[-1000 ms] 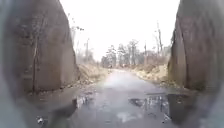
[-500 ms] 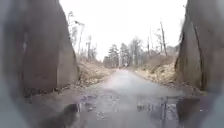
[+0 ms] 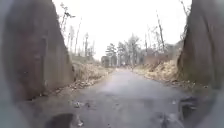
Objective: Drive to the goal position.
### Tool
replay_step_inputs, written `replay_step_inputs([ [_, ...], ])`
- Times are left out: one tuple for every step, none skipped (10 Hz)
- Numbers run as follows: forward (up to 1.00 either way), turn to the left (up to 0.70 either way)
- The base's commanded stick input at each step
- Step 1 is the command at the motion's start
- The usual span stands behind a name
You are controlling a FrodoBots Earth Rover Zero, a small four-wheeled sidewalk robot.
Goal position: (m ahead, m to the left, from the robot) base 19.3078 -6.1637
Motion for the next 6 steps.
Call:
replay_step_inputs([
  [1.0,0.01],
  [1.0,0.01],
  [1.0,0.01],
  [1.0,0.01],
  [1.0,0.01],
  [1.0,0.01],
])
